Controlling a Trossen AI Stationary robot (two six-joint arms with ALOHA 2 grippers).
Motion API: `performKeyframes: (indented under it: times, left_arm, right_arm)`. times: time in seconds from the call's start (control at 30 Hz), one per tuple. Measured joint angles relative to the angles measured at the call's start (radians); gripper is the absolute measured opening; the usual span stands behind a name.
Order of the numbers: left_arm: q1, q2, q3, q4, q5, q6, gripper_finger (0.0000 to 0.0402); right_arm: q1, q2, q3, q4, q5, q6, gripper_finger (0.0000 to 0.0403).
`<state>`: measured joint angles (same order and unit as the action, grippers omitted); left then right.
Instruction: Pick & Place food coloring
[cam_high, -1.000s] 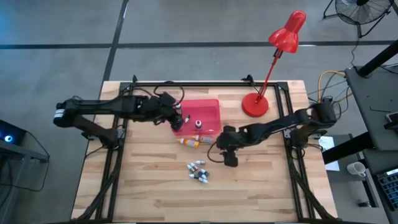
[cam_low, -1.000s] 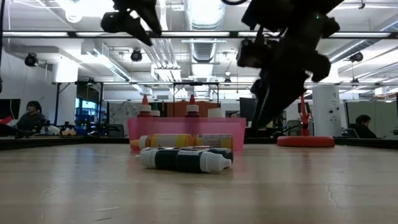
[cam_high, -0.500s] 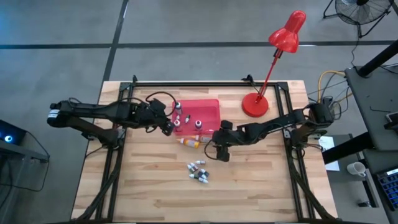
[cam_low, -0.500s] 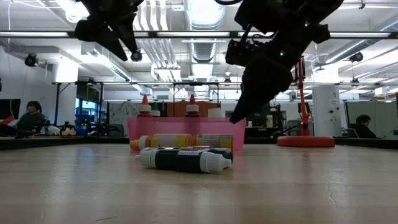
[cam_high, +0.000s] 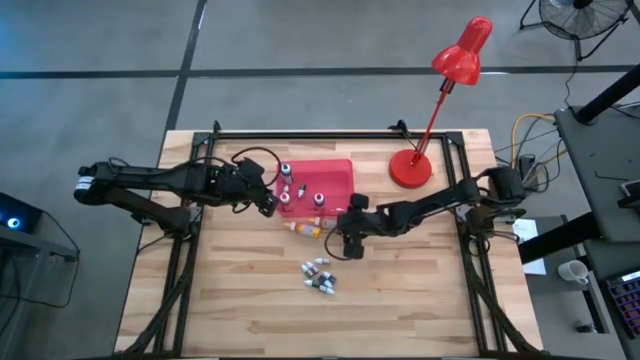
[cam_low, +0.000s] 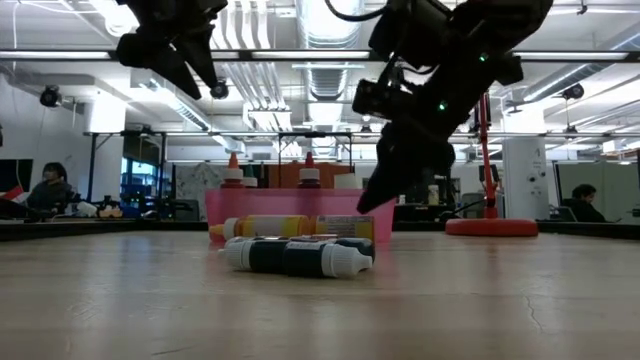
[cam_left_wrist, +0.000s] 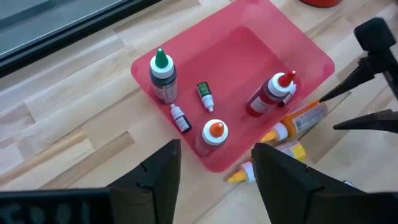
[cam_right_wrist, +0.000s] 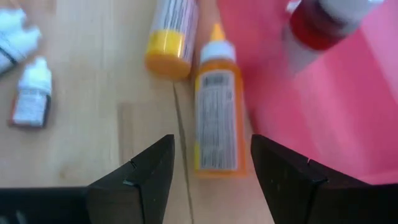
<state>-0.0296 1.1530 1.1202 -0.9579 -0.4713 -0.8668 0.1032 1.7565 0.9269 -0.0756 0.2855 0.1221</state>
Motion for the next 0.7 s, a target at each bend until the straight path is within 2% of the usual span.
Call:
performKeyframes:
  times: [0.33,0.57,0.7]
  left_arm:
    - [0.0,0.0,-0.001,-0.001,0.001,-0.006,0.017]
    - [0.0,0.0,-0.001,-0.001,0.002,-0.007,0.017]
    - [0.0,0.0,-0.001,-0.001,0.002,-0.008,0.017]
  right_arm:
    - [0.002,0.057,0.004,0.001,-0.038,0.036,0.0203]
    - [0.006,0.05,0.033,0.004,-0.228,-0.017,0.0203]
    - [0.009,0.05,0.033,0.002,-0.217,0.034,0.0203]
